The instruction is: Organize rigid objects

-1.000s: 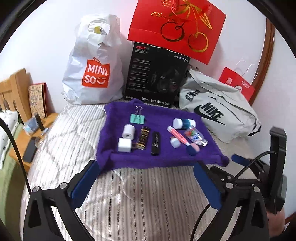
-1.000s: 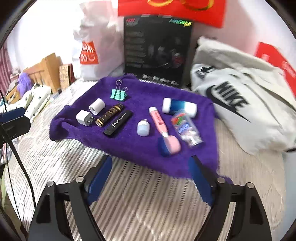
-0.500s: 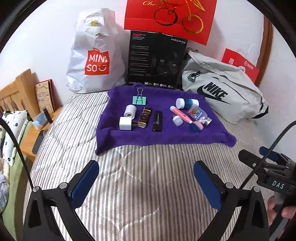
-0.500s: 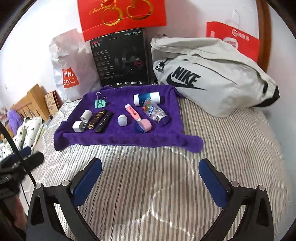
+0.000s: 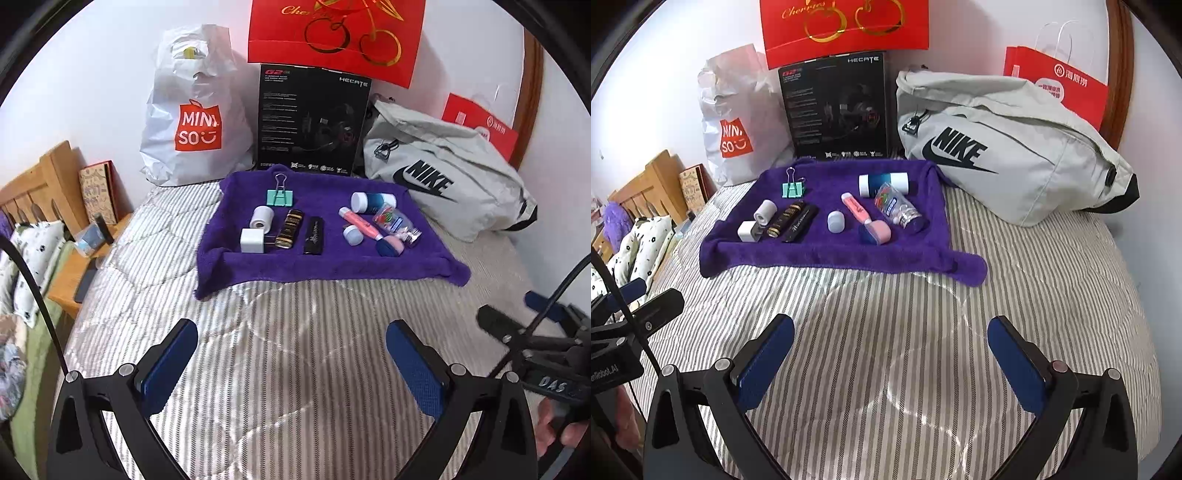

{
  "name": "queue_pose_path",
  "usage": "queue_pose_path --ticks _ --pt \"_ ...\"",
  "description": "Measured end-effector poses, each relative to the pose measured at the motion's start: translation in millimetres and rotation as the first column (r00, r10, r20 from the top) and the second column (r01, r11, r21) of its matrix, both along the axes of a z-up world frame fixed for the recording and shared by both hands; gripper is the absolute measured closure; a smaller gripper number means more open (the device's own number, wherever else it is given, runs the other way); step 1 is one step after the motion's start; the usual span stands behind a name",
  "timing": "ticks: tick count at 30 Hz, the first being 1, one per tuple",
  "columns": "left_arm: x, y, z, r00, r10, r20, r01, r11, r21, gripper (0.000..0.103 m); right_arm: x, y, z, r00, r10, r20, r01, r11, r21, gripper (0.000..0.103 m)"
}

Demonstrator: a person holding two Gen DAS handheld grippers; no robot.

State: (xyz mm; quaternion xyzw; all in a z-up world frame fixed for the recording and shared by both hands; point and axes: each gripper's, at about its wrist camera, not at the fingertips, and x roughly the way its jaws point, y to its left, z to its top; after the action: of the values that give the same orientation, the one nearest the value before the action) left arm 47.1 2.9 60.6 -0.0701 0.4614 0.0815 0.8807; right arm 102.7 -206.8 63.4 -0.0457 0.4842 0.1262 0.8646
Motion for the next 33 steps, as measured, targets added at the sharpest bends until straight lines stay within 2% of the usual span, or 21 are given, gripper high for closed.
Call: queue_pose_path --ticks 7,33 --pt "-4 1 3 1.0 -0.004 0.0 0.004 1.0 -0.011 0.0 -3 -10 8 0.999 -0.028 0.021 0.027 1.0 0.013 0.0" --pt "-9 -3 3 1.0 -0.005 -0.011 0.005 1.0 -0.005 0.0 -11 -16 15 0.999 -0.014 0.032 0.014 1.0 -0.009 0.0"
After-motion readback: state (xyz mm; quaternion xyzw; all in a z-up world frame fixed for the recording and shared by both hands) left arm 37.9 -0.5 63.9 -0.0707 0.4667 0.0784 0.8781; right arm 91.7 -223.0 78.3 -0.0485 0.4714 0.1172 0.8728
